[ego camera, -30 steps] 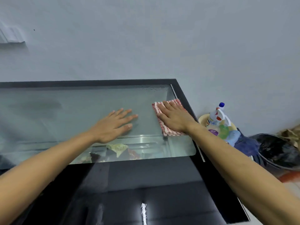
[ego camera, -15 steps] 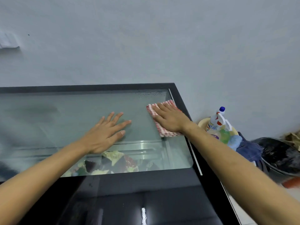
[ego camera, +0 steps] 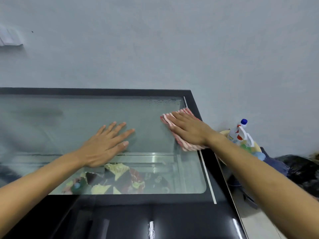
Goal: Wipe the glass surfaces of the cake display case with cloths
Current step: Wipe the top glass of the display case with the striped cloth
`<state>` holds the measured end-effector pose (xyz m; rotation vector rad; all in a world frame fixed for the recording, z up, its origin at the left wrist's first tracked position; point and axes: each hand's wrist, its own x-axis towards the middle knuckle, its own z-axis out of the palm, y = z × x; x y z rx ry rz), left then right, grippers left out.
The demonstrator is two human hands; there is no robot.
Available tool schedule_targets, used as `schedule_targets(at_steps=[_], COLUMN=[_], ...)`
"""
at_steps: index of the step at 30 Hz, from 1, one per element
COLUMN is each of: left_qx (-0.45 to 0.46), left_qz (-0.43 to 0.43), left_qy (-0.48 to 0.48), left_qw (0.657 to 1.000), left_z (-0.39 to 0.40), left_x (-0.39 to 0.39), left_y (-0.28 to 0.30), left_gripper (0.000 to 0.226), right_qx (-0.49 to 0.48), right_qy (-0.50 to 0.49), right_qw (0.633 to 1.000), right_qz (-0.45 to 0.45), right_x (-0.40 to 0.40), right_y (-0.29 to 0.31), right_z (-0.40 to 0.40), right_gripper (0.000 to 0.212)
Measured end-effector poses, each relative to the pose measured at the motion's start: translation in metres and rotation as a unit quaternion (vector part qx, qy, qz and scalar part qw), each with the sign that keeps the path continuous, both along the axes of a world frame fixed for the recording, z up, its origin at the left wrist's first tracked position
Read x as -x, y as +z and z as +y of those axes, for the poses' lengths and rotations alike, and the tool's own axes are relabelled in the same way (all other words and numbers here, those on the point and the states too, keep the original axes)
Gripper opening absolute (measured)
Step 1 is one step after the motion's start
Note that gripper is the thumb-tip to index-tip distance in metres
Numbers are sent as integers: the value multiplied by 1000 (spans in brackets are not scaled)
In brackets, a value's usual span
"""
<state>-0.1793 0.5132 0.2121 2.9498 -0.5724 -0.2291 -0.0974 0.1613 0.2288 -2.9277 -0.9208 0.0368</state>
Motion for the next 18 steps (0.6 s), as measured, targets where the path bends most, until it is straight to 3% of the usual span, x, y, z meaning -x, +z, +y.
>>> schedule_targets(at_steps=[2,5,8,10,13,18], left_qx=[18,55,78,87,64,31], left_qz=[8,25,15,9,3,-20], left_qy=[-3,-25,-45,-57,-40,54], left_qw=[1000,998,996,994,997,998], left_z=[2,13,22,22,28,48], left_x=[-2,-11,-17,-15,-26,-66], left_y=[-1,1,5,5,2,3], left_gripper=[67,64,68,66,62,90], right_qx=[-3,-7,-17,-3,18,-11], right_qy=[-18,101,220,237,184,-72], right_qw=[1000,995,975,971,983,997], right_qz=[1,-5,5,42,16,4], right_x=[-7,61,138,143,77,-75], right_y=[-5,-8,-2,7,14,4], right_z=[46,92,52,6,-24,12], right_gripper=[65,69,67,59,53,56])
